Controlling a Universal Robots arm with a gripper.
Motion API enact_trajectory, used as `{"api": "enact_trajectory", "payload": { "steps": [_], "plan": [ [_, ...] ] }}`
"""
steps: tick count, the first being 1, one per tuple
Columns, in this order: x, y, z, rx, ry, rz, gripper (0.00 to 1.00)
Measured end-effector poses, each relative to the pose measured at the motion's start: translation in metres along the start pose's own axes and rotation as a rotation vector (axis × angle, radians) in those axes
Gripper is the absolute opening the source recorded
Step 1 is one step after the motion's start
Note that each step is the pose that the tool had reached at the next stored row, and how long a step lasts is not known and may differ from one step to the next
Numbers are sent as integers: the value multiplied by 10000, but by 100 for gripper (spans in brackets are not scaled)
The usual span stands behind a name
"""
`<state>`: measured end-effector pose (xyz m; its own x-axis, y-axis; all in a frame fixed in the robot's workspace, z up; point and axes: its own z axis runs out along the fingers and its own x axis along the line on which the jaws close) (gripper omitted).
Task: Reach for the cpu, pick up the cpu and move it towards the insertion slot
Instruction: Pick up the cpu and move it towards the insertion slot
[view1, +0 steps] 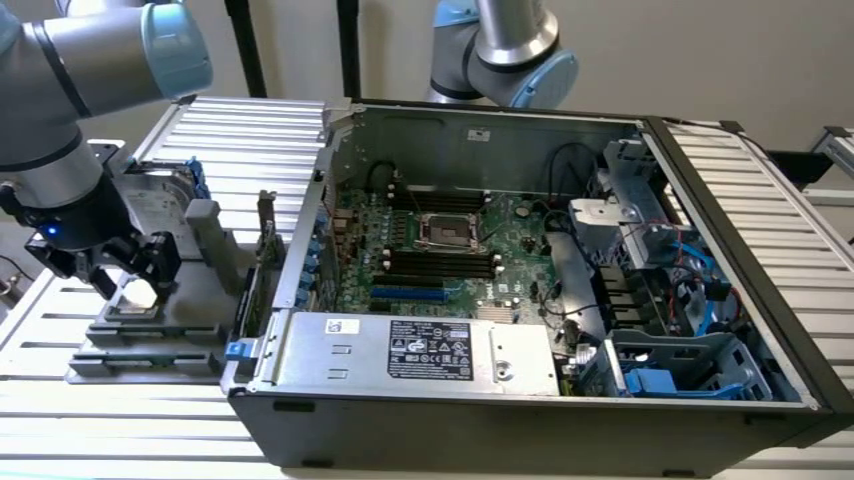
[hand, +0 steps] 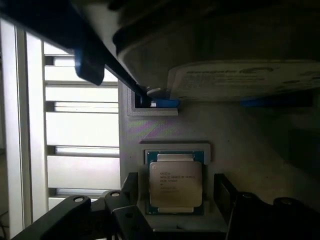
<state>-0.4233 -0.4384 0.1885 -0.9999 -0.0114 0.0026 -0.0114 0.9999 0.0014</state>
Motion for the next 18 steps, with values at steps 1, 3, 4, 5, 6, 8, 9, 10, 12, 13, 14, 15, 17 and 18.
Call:
{"api": "enact_trajectory", "payload": {
  "steps": [1,3,4,5,6,8,9,10,12,13,14,15,17,18],
  "plan": [
    [0,0,3,0,-1,0,71],
    [0,0,8,1,0,1,71],
    [0,0,10,1,-1,1,71],
    [0,0,13,1,-1,1,71],
    [0,0,15,3,0,1,71],
    [-1,0,19,5,0,1,71],
    [-2,1,20,6,-1,1,71],
    [-2,1,21,7,-1,1,71],
    [-2,2,23,10,-1,2,71],
    [-3,2,23,11,-1,1,71],
    [-3,3,24,11,-1,1,71],
    [-4,3,25,11,-1,1,71],
    [-4,4,26,12,-1,1,69],
    [-4,5,26,13,-2,1,69]
  ]
}}
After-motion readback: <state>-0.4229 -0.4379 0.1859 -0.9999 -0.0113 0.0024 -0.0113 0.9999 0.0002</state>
